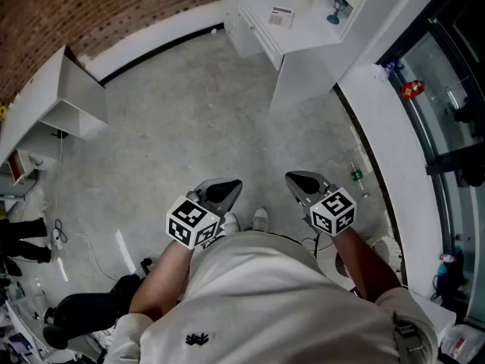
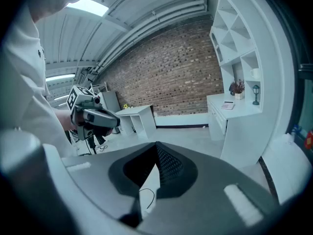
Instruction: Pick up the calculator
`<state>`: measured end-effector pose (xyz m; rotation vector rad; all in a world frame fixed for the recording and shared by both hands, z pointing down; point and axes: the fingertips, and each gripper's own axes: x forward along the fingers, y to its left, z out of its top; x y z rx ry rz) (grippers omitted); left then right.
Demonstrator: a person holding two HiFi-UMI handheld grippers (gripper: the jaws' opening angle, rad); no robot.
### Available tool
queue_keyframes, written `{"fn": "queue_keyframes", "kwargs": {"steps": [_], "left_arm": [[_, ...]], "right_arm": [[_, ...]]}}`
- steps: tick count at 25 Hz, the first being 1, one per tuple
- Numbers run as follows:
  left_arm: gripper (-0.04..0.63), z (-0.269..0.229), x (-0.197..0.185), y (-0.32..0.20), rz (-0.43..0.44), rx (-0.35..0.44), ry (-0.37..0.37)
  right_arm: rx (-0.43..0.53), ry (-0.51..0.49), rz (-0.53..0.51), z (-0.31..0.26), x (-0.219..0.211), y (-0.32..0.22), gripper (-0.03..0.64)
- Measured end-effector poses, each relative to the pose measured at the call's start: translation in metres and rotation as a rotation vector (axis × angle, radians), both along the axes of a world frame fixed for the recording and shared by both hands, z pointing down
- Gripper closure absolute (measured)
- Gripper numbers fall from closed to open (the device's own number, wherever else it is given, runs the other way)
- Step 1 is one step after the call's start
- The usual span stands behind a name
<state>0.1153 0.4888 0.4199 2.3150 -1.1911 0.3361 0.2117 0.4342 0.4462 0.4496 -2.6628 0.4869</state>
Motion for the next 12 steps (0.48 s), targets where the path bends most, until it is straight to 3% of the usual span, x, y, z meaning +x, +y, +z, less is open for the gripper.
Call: {"fn": "queue_keyframes", "kwargs": {"steps": [12], "left_arm": [[0.589, 0.016, 0.053, -0.026, 0.026, -0.039, -0.003]], "right_arm": [[-0.026, -0.059, -0.013, 0.012, 0.036, -0.042, 0.606]]}}
